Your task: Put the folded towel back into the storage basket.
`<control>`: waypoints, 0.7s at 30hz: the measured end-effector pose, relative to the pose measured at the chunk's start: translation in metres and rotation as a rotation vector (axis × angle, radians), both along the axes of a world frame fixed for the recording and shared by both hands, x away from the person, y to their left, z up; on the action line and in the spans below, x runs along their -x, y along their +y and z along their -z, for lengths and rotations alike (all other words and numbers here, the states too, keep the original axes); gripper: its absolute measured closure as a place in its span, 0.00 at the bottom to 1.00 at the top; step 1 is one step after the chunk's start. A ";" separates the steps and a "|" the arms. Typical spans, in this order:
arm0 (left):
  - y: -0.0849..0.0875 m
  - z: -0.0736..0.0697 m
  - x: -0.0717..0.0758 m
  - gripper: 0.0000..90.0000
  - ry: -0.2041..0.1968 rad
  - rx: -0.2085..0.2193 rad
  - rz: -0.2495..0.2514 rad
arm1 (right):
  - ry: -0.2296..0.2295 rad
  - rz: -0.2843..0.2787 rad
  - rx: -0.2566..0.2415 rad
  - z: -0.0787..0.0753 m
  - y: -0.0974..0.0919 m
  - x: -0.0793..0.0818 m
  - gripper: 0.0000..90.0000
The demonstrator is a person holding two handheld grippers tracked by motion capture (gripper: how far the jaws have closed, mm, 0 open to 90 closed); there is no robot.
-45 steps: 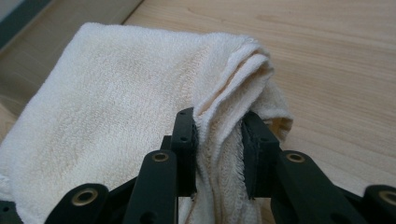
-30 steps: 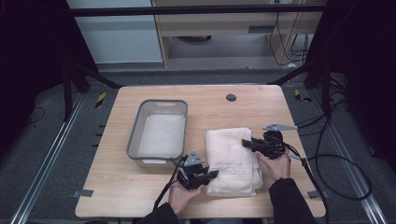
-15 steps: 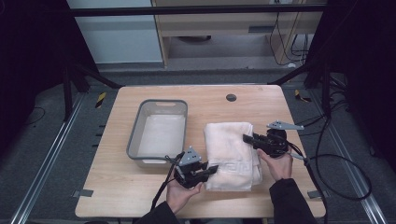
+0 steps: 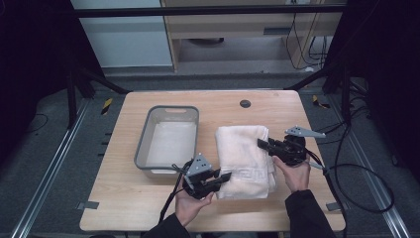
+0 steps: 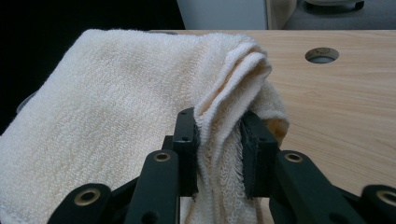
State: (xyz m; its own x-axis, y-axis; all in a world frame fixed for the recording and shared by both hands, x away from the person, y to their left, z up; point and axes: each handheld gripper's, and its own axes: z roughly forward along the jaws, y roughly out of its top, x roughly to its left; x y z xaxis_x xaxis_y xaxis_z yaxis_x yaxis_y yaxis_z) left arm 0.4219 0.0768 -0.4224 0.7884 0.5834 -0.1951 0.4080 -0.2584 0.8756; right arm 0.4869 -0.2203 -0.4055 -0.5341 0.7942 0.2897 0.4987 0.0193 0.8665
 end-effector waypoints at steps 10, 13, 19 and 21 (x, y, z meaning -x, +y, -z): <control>0.003 -0.012 0.001 0.82 -0.040 -0.001 -0.003 | -0.042 0.003 -0.002 -0.012 0.003 0.002 0.79; 0.004 -0.016 0.001 0.82 -0.054 0.004 -0.003 | -0.059 0.006 -0.007 -0.017 0.003 0.003 0.79; 0.003 -0.024 -0.002 0.82 -0.072 0.014 -0.002 | -0.086 0.020 -0.013 -0.026 0.003 0.003 0.79; 0.004 -0.027 -0.003 0.82 -0.078 0.023 -0.003 | -0.093 0.024 -0.024 -0.029 0.003 0.002 0.79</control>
State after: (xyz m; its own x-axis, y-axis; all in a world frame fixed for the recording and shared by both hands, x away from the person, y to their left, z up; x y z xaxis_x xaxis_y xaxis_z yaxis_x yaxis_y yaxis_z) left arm 0.4244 0.0805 -0.3952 0.7997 0.5823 -0.1462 0.3389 -0.2368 0.9105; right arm 0.4850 -0.2172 -0.3762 -0.5407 0.8003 0.2591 0.4162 -0.0131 0.9092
